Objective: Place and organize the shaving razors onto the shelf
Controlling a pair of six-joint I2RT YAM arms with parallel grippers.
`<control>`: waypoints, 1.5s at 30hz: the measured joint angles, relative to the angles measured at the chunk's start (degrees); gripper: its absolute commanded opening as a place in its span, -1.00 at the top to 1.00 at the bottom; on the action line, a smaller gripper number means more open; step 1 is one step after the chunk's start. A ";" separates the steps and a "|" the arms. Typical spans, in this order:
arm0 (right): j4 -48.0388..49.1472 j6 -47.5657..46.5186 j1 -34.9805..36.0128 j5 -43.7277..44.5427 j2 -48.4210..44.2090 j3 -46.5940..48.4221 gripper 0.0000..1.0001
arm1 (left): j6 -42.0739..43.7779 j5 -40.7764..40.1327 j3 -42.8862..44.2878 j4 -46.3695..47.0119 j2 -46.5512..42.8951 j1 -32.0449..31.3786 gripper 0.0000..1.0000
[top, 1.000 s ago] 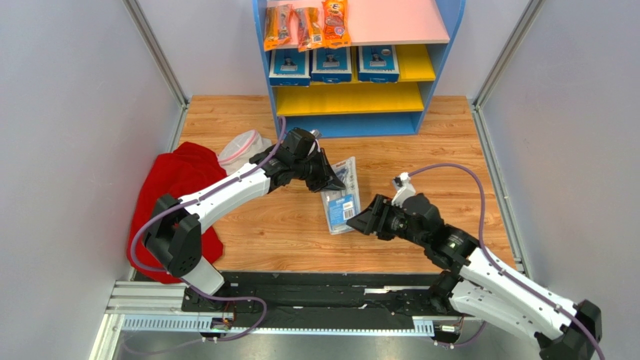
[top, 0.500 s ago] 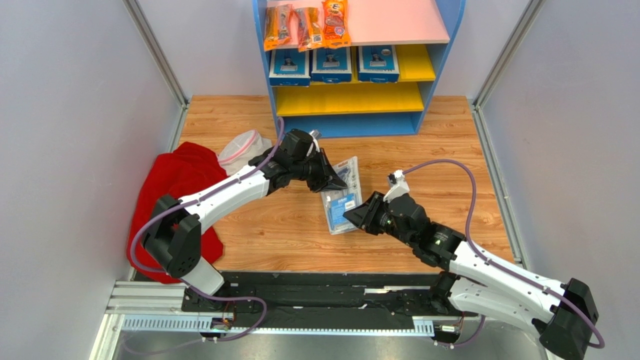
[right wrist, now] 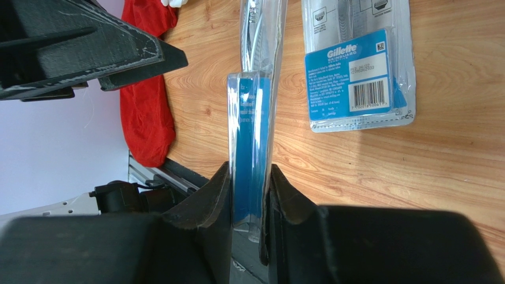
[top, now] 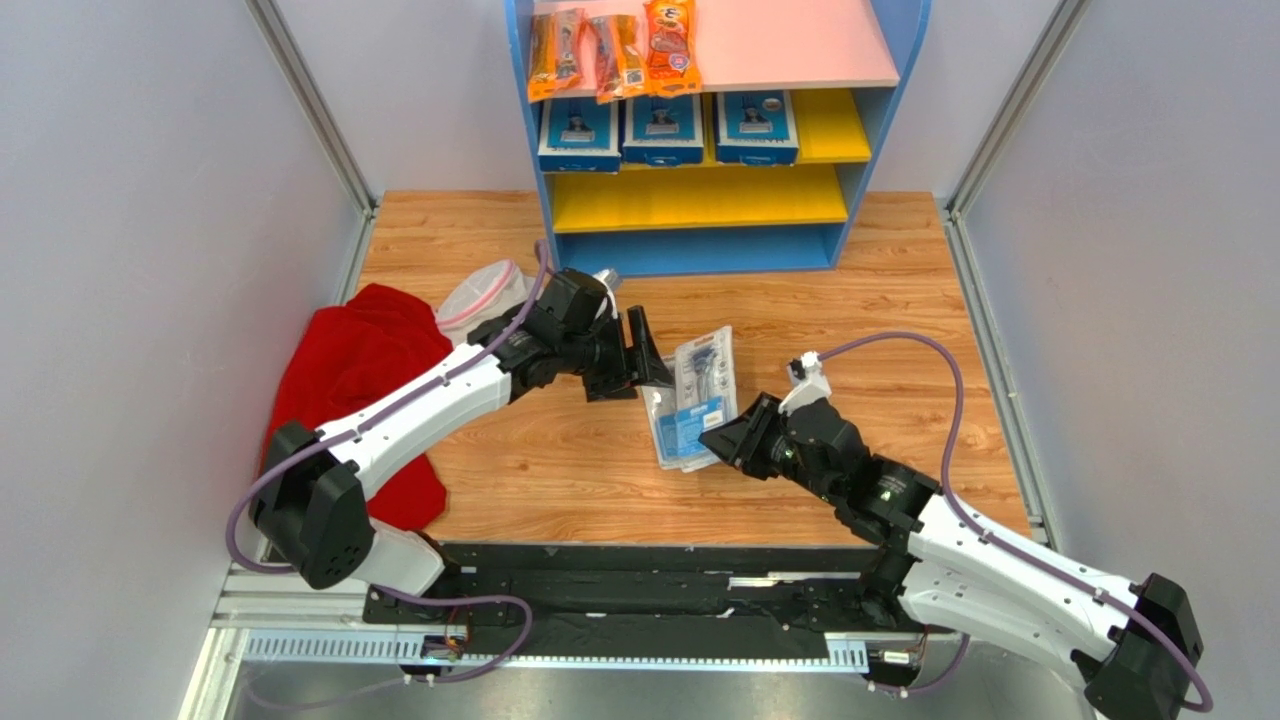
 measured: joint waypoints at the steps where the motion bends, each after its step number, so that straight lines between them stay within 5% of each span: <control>1: -0.20 0.07 0.00 0.00 -0.76 -0.35 1.00 | 1.03 -1.05 0.00 -1.38 -0.46 0.15 -0.50; 16: 5.38 -0.24 -0.11 -4.28 1.01 -3.13 1.00 | 5.60 2.29 -23.12 3.78 -18.91 5.95 -0.52; 30: 18.82 -2.05 -2.36 -15.37 18.38 3.76 1.00 | 18.91 -9.29 -9.25 -20.90 -34.10 10.67 -0.63; 45: 22.80 -3.02 -9.92 -26.03 29.05 19.80 1.00 | 22.38 -13.35 -12.72 -28.55 -35.32 11.74 -0.64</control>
